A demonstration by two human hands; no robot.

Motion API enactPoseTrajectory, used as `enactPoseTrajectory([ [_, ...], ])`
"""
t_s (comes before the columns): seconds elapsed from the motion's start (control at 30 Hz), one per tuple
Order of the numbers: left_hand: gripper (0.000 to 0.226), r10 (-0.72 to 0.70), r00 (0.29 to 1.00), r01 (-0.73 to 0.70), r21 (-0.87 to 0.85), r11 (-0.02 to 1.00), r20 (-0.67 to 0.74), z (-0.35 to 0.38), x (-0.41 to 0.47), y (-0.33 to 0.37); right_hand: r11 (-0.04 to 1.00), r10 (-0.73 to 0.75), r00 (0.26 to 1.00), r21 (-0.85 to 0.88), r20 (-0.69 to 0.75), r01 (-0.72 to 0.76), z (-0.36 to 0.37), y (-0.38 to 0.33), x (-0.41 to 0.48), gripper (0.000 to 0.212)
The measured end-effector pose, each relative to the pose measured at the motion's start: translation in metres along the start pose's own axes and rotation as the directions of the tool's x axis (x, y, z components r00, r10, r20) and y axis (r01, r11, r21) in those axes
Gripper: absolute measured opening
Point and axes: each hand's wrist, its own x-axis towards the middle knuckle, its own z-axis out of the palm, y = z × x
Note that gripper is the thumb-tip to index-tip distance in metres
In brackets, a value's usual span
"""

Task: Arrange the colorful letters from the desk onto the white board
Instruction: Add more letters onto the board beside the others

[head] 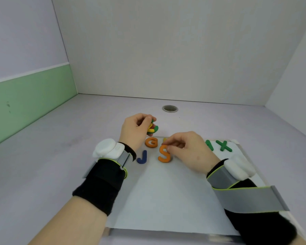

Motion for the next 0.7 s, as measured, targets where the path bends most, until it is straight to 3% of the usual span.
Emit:
enactPoseTrajectory([
  [0.3,0.023,-0.012,1.0,0.013,-0.003,1.0,0.024,0.0017,-0.0008,0.0006,0.966,-0.074,0.997,-0.246,0.021,0.077,0.0015,0.0002,-0.0032,0.021],
  [0.53,0.023,-0.021,1.0,0.021,-0.001,1.0,0.011,0.0015,-0.0004,-0.0001,0.964,-0.057,0.991,-0.251,0.122,0.086,0.0001,-0.0065,-0.0079,0.049],
  [0.7,0.023,-0.014,1.0,0.014,0.009,1.0,0.002,0.0012,-0.0011,0.0001,0.972,-0.06,0.99,-0.218,0.125,0.086,0.0001,-0.0053,-0.0081,0.044],
])
